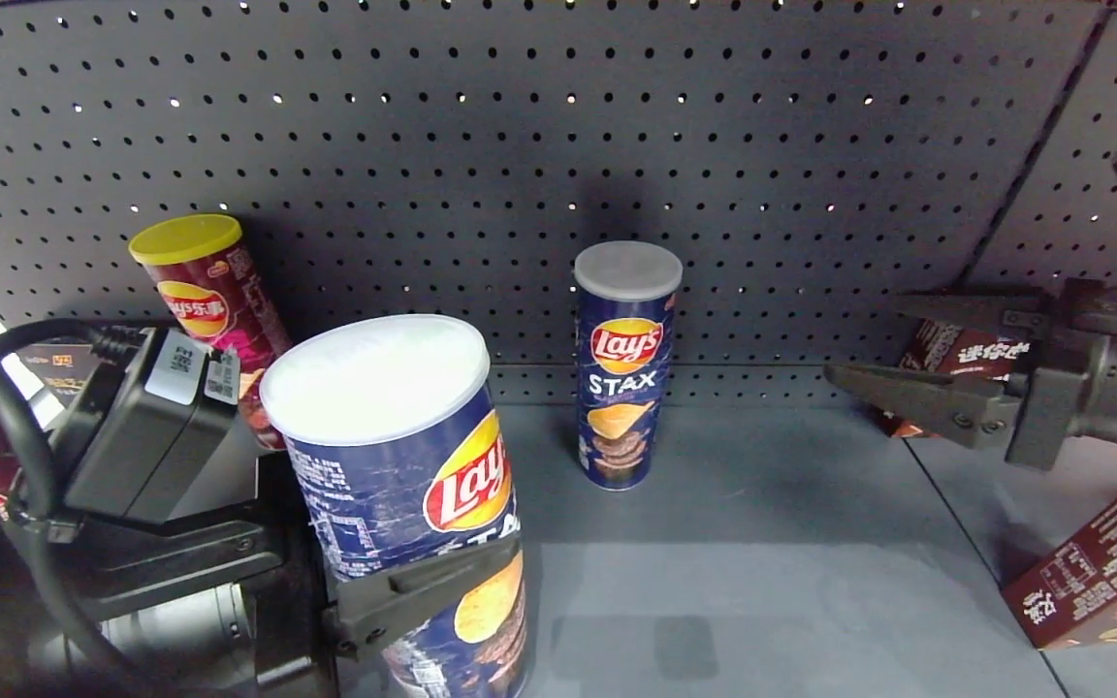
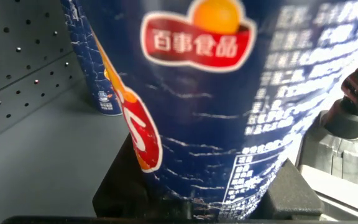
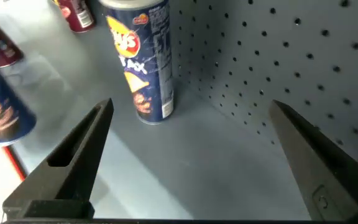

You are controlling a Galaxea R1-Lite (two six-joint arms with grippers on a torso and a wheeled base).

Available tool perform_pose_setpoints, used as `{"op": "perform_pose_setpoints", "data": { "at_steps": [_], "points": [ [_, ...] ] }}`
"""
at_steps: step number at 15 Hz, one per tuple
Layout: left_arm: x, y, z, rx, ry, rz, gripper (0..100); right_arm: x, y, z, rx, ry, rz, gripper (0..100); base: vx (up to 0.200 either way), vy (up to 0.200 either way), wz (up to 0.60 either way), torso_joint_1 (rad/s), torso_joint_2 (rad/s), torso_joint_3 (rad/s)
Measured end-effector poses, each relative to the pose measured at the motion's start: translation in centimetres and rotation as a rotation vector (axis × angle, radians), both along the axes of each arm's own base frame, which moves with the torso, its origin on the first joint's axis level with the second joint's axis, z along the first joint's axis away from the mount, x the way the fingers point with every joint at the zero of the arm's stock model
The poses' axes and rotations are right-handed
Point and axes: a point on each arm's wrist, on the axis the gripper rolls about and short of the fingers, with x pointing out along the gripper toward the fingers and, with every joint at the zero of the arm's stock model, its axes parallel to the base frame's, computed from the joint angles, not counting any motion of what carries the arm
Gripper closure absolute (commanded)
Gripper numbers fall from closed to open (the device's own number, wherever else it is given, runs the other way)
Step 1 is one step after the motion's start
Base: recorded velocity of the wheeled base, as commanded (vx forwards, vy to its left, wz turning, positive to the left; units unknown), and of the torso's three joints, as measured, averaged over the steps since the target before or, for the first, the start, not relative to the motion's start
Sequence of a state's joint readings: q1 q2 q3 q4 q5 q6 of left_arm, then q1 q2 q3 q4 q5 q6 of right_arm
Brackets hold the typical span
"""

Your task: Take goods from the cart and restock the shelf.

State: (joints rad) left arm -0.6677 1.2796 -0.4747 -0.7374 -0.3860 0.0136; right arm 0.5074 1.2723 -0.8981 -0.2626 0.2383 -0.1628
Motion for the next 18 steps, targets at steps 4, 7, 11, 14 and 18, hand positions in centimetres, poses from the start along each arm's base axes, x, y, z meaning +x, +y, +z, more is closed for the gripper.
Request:
{"op": "perform_pose_setpoints", "data": {
  "at_steps": [4, 7, 11, 14, 18],
  "points": [
    [0.0, 0.0, 0.0, 0.001, 0.001, 0.000, 100, 1.8, 2.2, -0.6, -0.025, 0.009, 0.053, 0, 0.000, 0.000, 0.00, 0.000, 0.00, 0.000],
    [0.0, 0.0, 0.0, 0.001, 0.001, 0.000, 100, 2.9, 3.4, -1.2, -0.009, -0.006, 0.153, 0, 0.000, 0.000, 0.00, 0.000, 0.00, 0.000],
    [0.0, 0.0, 0.0, 0.000, 0.000, 0.000, 100, 3.8, 4.2, -2.6, -0.006, 0.007, 0.234, 0, 0.000, 0.000, 0.00, 0.000, 0.00, 0.000],
    [0.0, 0.0, 0.0, -0.001, -0.001, -0.003, 100, 4.7, 4.8, -2.7, 0.018, -0.038, 0.254, 0, 0.000, 0.000, 0.00, 0.000, 0.00, 0.000],
    [0.0, 0.0, 0.0, -0.001, 0.001, -0.005, 100, 6.0, 5.7, -3.2, 0.050, -0.099, 0.284, 0, 0.000, 0.000, 0.00, 0.000, 0.00, 0.000]
  ]
}}
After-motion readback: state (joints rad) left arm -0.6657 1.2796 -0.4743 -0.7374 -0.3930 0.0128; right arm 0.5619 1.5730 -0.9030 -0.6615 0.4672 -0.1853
